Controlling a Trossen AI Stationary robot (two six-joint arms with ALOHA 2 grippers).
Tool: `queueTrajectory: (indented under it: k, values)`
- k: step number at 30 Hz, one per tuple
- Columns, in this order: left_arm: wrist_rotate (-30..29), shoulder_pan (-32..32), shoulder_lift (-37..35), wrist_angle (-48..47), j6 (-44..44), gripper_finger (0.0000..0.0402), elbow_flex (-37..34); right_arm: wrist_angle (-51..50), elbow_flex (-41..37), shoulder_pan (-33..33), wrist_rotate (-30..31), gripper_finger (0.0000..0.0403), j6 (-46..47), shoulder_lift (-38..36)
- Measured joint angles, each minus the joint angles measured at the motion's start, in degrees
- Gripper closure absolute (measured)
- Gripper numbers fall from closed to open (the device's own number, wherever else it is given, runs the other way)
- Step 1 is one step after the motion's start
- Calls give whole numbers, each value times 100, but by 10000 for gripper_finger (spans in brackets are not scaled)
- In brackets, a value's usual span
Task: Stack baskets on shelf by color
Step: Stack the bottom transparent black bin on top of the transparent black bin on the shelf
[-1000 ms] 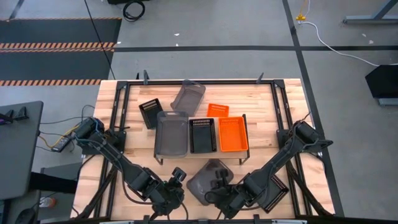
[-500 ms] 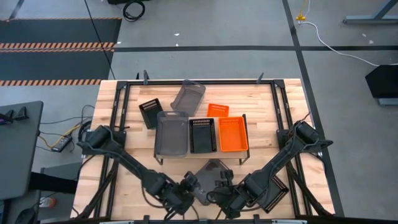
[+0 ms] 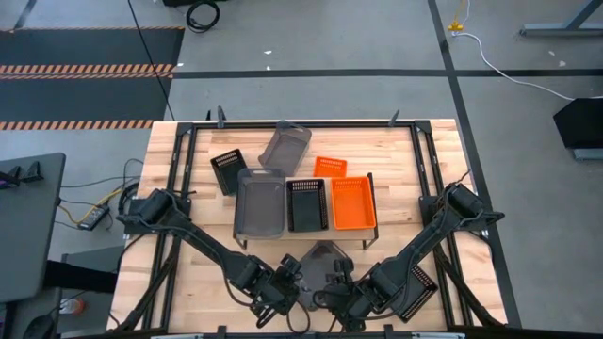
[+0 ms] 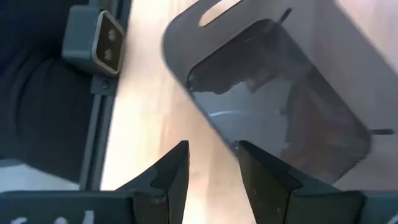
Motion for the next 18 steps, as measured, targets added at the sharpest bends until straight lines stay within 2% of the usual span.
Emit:
queueTrajectory:
  k: [7,18]
  values:
    - [30,56,172,-43,-45,244,4,-10,60,0,-302,257,0,-9]
    - [-13,81,418,-87,-155,286,-2,-337,1050,0,-274,257,-306,-20]
